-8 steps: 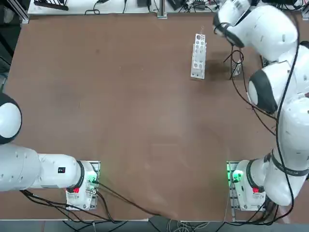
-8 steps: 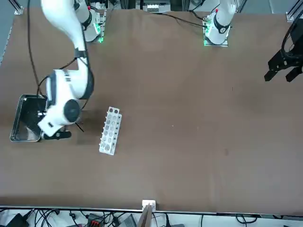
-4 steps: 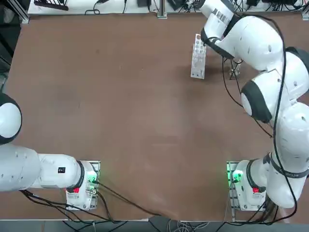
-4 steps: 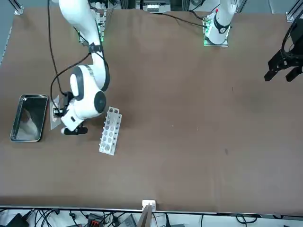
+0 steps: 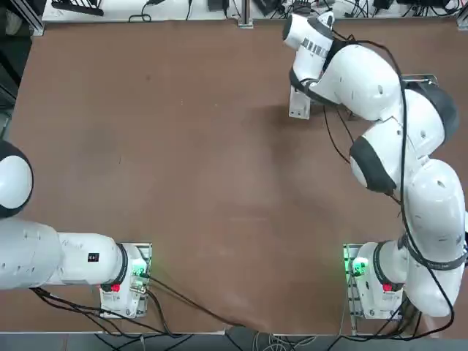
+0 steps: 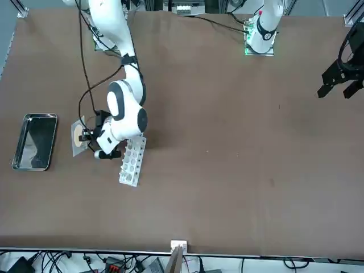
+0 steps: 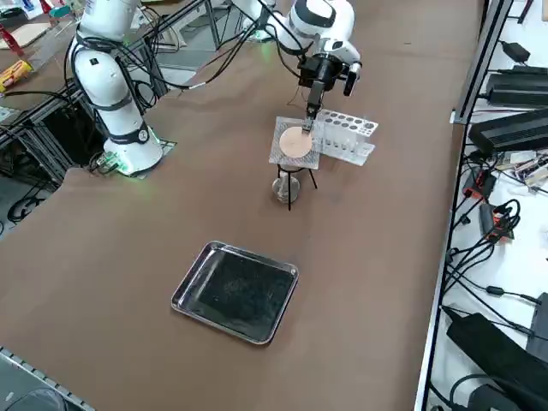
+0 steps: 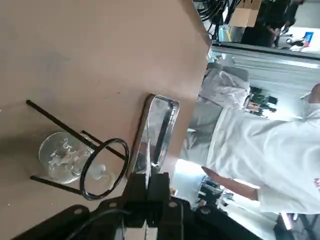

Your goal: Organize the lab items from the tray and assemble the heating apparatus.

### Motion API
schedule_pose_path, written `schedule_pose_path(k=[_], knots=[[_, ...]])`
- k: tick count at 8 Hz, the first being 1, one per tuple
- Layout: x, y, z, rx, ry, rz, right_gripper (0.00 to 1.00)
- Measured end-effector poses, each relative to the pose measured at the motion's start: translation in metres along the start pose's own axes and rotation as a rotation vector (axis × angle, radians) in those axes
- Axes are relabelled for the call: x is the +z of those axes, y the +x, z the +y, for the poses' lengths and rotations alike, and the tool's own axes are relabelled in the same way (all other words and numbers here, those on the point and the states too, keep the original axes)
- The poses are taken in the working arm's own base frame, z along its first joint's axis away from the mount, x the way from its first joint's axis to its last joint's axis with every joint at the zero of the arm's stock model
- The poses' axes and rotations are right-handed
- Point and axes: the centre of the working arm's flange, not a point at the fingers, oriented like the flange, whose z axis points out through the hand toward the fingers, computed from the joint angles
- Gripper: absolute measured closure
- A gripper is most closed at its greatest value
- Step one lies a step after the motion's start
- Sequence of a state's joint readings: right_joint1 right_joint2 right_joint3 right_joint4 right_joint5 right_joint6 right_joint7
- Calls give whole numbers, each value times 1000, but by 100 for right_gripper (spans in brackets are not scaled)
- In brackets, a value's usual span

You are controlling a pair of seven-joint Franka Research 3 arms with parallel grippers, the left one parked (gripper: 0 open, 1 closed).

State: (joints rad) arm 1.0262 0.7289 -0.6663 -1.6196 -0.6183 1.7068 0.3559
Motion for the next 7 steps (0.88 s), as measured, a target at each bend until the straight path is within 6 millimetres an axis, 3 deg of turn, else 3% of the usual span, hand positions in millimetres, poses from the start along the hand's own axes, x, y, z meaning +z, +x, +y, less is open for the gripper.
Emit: schedule_pose_path(k=[2,7], knots=[[8,-2,-12,-30,-56,-4,98],[21,-5,-18,-5,-84,-19,97]])
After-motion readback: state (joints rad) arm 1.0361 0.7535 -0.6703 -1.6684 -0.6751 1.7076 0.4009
